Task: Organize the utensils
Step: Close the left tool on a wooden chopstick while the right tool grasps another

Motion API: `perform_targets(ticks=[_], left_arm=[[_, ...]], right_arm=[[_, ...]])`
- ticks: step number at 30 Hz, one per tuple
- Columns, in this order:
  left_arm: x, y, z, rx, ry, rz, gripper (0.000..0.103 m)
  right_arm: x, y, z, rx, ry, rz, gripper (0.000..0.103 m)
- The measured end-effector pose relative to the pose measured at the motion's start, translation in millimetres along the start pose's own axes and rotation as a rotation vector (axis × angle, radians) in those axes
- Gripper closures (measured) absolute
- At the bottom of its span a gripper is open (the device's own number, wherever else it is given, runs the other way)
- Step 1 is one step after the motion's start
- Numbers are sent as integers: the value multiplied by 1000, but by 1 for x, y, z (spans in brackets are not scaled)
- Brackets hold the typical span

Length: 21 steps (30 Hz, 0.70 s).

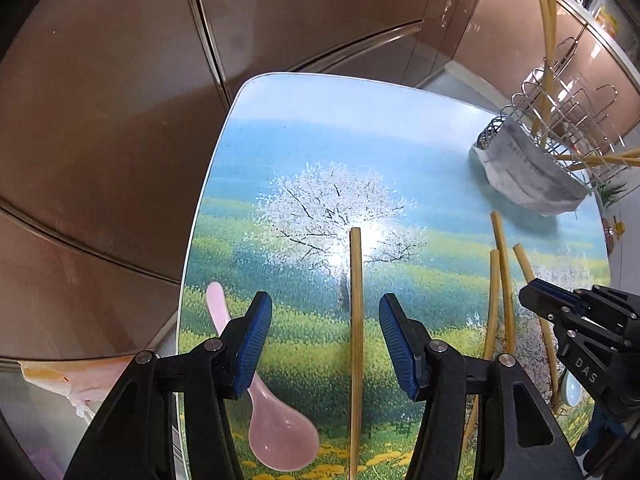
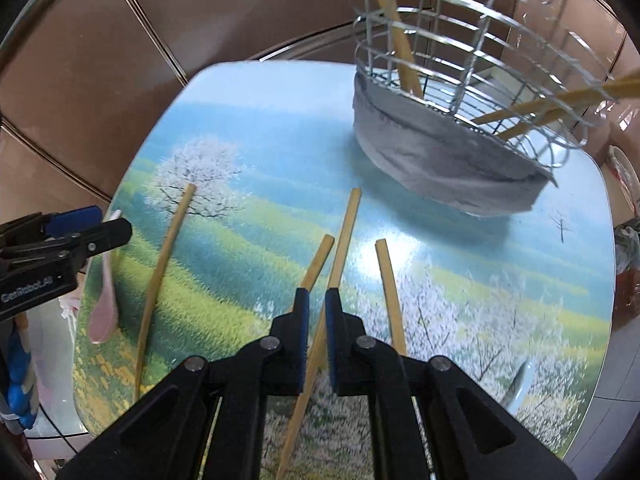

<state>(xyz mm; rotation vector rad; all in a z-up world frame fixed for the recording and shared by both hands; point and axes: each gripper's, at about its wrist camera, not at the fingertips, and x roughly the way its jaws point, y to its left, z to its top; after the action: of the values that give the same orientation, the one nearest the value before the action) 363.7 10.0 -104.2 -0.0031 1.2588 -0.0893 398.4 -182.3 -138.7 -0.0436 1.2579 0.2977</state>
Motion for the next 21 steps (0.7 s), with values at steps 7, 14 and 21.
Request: perform_targets(ticks=[7,14,21], left_arm=[[13,-2,11,9,24,-1,48],[26,-5,17,8,47,-9,48],[33,-8,21,11,63,-4,48]], right_arm=[[19,-1,9,-6,34,-19,95],[28,-4,11,-4,47,-23,95],[36,-4,19,-5,50,-23,95]])
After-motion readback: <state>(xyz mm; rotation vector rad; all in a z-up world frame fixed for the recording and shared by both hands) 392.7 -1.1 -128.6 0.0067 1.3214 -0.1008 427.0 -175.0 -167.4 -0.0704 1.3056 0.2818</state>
